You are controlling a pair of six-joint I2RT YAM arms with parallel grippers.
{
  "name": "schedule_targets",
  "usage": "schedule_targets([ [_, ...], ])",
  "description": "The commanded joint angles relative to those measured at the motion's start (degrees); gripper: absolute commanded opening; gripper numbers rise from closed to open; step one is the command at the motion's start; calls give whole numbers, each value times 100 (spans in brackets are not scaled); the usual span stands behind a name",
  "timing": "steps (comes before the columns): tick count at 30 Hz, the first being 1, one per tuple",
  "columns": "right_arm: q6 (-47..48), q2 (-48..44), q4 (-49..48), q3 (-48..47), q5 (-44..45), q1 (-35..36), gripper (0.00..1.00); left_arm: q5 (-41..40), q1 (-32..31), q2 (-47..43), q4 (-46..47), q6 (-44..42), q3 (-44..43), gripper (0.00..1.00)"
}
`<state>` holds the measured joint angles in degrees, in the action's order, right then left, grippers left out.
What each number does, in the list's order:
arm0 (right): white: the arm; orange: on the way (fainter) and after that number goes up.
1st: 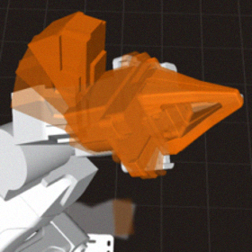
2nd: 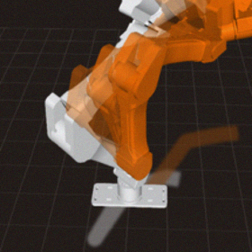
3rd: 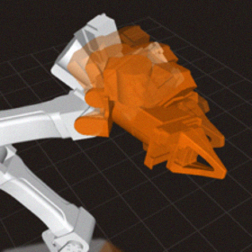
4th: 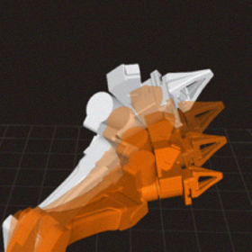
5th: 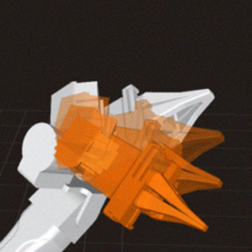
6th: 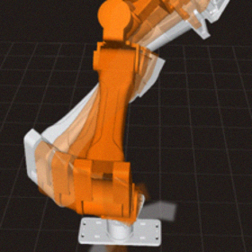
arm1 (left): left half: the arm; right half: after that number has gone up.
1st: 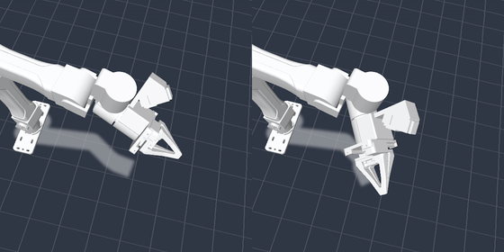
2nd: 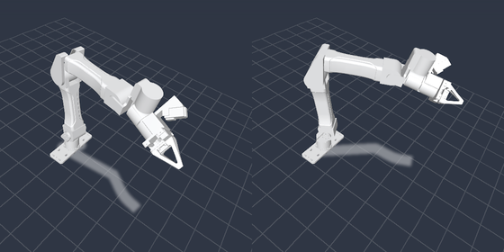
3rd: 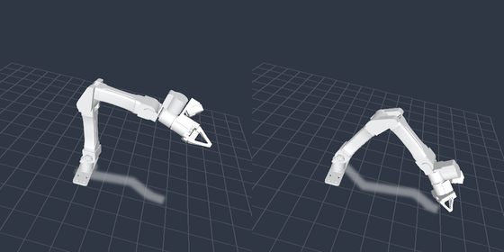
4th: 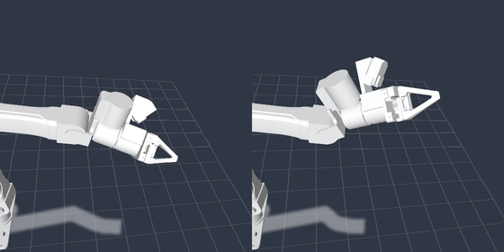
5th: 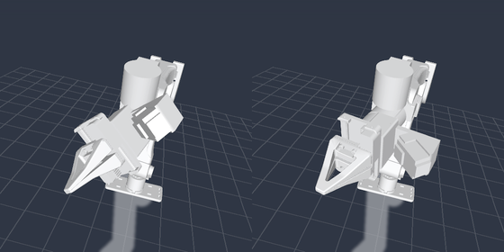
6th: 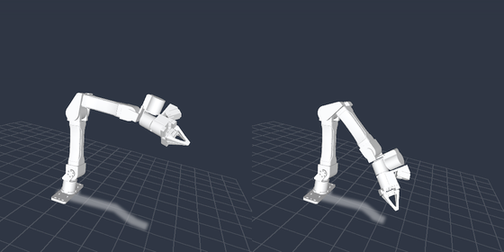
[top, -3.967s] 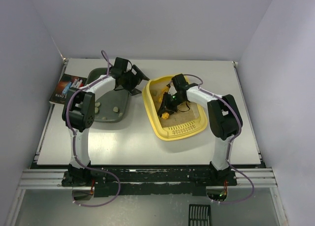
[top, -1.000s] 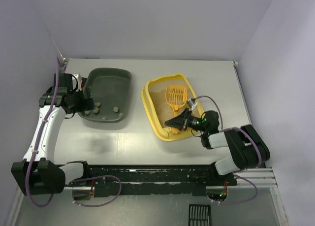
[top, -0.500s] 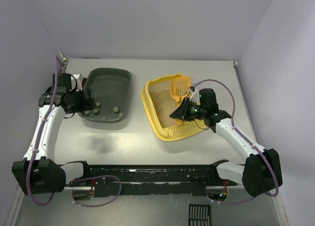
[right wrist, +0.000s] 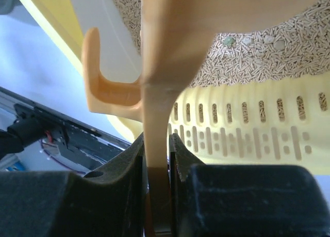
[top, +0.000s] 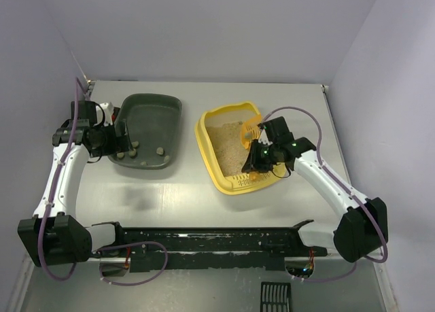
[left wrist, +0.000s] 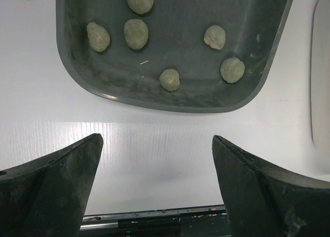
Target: Clean the litter box
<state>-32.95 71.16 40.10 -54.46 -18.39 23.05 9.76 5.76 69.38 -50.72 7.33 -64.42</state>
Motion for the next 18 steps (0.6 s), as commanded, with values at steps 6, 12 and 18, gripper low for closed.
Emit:
schedule_targets([
  [6, 698, 447, 811, -581, 195, 638, 0, 231, 79, -8, 89, -101, 18, 99],
  [12, 302, -143, -1090, 537, -1868, 554, 0, 212, 98, -133, 99, -101, 18, 99],
  [18, -2090, -1047, -5747, 2634, -3608, 244, 0, 229, 113, -141, 101, -101, 18, 99],
])
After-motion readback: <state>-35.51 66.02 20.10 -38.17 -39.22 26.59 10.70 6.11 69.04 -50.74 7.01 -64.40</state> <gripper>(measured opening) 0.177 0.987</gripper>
